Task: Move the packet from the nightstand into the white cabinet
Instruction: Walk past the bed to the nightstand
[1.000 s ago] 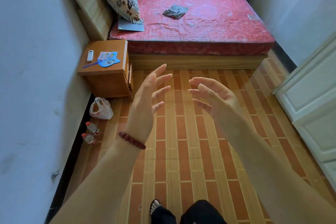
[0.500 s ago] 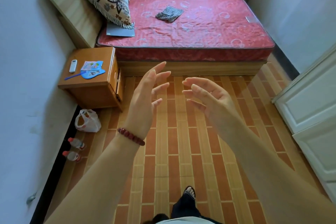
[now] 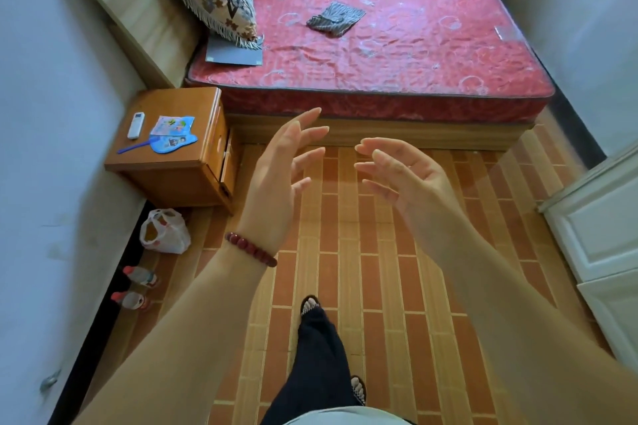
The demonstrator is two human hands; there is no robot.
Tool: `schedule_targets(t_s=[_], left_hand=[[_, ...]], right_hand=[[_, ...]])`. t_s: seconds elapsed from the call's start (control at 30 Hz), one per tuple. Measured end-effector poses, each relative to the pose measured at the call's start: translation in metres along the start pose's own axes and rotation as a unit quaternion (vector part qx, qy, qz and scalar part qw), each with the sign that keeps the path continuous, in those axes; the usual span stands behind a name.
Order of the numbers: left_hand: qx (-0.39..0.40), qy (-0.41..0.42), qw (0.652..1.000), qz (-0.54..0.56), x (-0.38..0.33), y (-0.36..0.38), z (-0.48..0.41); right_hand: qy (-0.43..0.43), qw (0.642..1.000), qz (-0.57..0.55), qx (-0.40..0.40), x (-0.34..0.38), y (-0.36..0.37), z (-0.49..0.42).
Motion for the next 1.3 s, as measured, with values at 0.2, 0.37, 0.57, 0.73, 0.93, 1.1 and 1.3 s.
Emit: schedule_targets(t_s=[0.2,0.37,0.57,0.73,0.93,1.1,1.3], left_hand=[[0.005,-0.001,1.0,0.0,-0.007,0.003,-0.067],[-0.002,0.006,1.0,-0.002,-0.021,-0.001,-0.13],[0.005,0.001,1.0,0.0,-0.023,0.0,-0.185],[-0.002,-0.012,1.0,-0.002,-0.019,0.005,-0.227],[-0.035,-0.012,0.999,0.008,-0.02,0.019,-0.286],[-0.058,-0.006,0.998,0.012,-0.029,0.046,-0.339],[-0.096,0.004,0.995,-0.003,-0.035,0.067,-0.393]], right_hand=[[0.004,1.0,-0.001,-0.004,0.005,0.0,-0.068],[0.005,1.0,-0.009,-0.001,0.013,0.011,-0.129],[-0.003,1.0,-0.009,0.0,0.019,0.015,-0.182],[0.011,1.0,-0.013,0.002,0.015,0.01,-0.228],[0.012,0.999,-0.017,0.025,0.021,-0.002,-0.298],[0.012,0.998,-0.037,0.05,0.029,-0.02,-0.358],[0.013,0.996,-0.042,0.078,0.027,-0.04,-0.418]])
Point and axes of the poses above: each hand's wrist, its own z-axis away from the middle knuckle, its own y-axis out of the palm, x = y × z, the point moved 7 cm from there along -z, towards the middle knuckle, and after that the axes turned 5 degrees about -x, right-handed, at the moved point
